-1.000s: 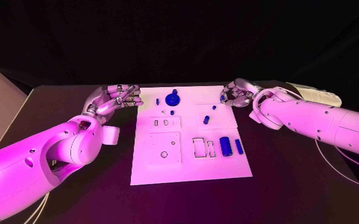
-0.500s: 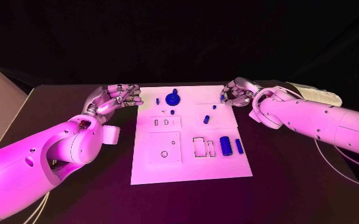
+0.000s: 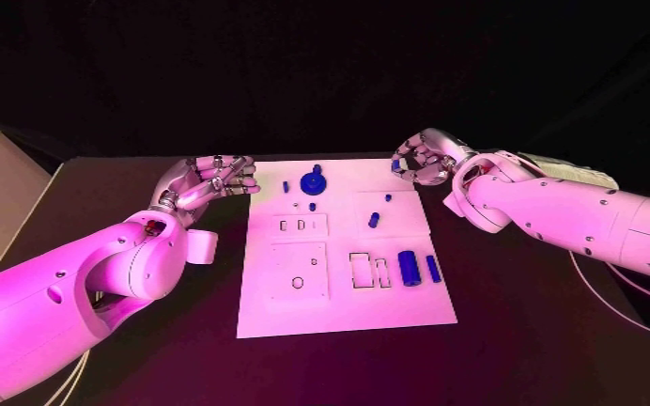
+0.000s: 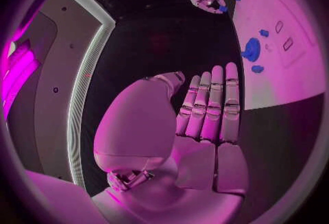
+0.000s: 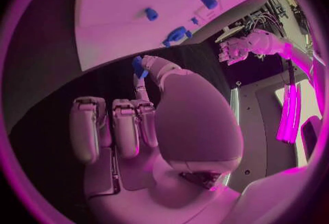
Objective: Assemble the parts on the task board
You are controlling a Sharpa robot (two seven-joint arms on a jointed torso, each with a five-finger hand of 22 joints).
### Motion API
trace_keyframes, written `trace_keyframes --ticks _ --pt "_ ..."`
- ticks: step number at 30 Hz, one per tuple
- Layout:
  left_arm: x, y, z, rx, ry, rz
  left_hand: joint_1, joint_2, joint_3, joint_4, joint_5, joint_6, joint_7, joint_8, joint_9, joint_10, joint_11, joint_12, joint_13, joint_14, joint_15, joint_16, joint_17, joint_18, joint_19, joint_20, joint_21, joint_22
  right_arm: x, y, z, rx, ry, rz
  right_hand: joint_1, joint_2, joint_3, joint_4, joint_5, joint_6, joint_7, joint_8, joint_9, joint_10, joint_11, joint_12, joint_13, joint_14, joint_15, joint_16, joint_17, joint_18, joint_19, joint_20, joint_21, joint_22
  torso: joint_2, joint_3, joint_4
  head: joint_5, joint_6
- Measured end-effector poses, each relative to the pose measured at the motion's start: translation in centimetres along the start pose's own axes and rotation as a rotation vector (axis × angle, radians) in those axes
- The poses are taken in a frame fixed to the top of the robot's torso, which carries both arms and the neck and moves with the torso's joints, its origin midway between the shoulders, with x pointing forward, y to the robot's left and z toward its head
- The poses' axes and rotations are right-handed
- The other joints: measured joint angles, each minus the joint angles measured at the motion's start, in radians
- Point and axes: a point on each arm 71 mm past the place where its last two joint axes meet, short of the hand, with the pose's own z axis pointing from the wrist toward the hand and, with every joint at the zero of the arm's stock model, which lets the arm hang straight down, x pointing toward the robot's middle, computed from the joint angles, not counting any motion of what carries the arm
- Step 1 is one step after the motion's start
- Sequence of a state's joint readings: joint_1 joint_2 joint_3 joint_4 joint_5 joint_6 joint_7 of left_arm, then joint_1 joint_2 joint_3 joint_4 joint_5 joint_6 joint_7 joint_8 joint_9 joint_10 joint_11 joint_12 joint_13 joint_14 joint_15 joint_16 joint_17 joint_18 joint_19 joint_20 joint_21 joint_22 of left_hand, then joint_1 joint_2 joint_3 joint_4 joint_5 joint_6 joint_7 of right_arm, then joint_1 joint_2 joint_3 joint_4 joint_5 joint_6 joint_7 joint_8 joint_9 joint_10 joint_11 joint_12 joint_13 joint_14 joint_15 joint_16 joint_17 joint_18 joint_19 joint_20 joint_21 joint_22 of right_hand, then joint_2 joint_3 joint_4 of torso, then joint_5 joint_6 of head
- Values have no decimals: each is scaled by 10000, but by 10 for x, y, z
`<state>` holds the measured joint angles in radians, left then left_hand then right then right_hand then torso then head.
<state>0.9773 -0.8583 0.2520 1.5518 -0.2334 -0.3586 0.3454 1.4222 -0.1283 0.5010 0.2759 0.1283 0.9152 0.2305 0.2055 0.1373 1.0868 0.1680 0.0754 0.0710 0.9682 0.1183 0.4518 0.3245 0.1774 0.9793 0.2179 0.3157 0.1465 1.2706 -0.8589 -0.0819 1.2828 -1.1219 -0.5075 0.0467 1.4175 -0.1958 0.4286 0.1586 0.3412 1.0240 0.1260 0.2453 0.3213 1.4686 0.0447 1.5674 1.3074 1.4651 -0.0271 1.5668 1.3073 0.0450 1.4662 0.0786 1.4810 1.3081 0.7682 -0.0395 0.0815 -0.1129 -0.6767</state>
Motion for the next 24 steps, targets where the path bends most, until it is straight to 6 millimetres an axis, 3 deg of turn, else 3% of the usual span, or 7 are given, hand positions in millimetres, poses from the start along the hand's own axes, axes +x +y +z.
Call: trace_keyframes --ticks 4,11,21,24 --pt "-1 1 1 -17 -25 3 0 0 0 0 0 0 0 0 0 0 0 0 0 0 0 0 0 0 0 0 0 0 2 29 -1 -413 -82 243 1 1 55 -56 0 -1 -1 -5 0 0 0 0 0 0 0 0 0 0 0 0 0 -1 -39 -24 -40 57 16" --pt "1 2 2 -51 -13 -25 0 0 0 0 0 0 0 0 0 0 0 0 0 0 0 0 7 0 0 0 0 -1 31 85 -5 -995 314 687 1 0 86 -83 -2 -4 -4 29 0 0 1 0 0 0 1 0 1 1 0 1 0 -1 -114 -69 -74 237 -17" --pt "6 3 4 -112 48 -88 0 0 0 0 0 0 0 0 0 0 0 0 0 0 0 39 7 0 0 0 0 -2 82 129 -17 -935 1138 772 0 -3 151 -97 60 -20 -20 30 0 0 1 0 0 0 1 0 8 1 -1 1 0 -3 -208 -138 -68 402 -120" --pt "6 4 4 -136 57 -96 0 0 0 0 0 0 0 0 0 0 0 0 0 1 0 38 7 0 0 0 0 0 93 135 -20 -880 1285 612 0 -3 178 -124 62 -23 -23 30 0 -1 1 0 0 0 1 0 7 1 -1 2 0 -3 -207 -138 -68 467 -127"
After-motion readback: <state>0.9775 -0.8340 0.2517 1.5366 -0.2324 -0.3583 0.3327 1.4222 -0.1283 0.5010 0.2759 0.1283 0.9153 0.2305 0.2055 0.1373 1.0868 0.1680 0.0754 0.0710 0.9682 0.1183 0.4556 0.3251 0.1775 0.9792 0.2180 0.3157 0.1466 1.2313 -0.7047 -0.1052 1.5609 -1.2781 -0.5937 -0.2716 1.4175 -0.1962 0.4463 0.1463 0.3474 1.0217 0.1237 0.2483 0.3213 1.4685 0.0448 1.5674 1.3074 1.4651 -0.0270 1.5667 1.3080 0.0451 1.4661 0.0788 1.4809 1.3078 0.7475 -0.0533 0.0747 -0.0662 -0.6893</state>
